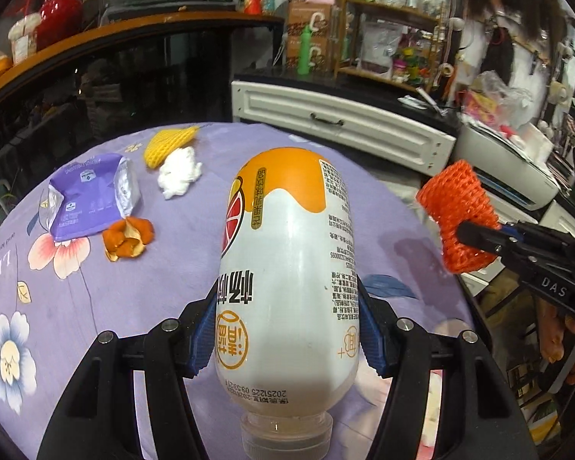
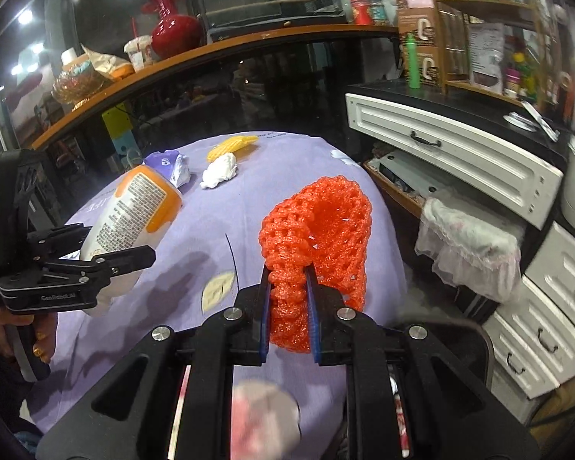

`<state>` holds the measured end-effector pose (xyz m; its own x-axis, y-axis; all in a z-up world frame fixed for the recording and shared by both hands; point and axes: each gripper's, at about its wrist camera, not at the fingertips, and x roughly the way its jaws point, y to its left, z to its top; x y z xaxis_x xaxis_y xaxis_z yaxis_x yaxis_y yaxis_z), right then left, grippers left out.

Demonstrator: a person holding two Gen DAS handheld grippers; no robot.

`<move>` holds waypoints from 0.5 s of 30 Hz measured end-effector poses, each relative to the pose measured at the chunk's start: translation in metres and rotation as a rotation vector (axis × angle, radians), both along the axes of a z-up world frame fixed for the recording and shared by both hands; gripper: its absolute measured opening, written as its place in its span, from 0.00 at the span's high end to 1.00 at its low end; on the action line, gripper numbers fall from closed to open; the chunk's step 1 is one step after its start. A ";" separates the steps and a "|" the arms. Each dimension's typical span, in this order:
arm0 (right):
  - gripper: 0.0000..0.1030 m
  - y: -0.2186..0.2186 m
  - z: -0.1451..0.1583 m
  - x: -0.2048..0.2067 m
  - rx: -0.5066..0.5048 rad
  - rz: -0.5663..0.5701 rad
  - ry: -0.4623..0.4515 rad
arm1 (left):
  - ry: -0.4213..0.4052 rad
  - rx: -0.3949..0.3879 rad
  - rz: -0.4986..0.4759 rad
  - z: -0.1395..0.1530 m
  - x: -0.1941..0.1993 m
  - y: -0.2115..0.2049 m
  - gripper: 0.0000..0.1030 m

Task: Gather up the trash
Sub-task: 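Carry bottle and orange net over the bin and open both tools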

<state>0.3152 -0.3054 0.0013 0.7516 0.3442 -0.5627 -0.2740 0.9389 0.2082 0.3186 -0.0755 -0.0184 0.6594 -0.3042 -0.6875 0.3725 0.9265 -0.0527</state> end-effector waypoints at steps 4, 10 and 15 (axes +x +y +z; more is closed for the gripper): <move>0.84 -0.027 -0.007 -0.031 0.014 -0.054 0.014 | -0.012 -0.038 -0.045 0.006 -0.023 -0.019 0.41; 0.84 -0.064 -0.033 -0.064 0.018 -0.131 0.065 | -0.017 -0.074 -0.153 0.006 -0.055 -0.069 0.41; 0.84 -0.089 -0.071 -0.080 0.013 -0.188 0.141 | -0.025 -0.076 -0.236 0.002 -0.073 -0.115 0.41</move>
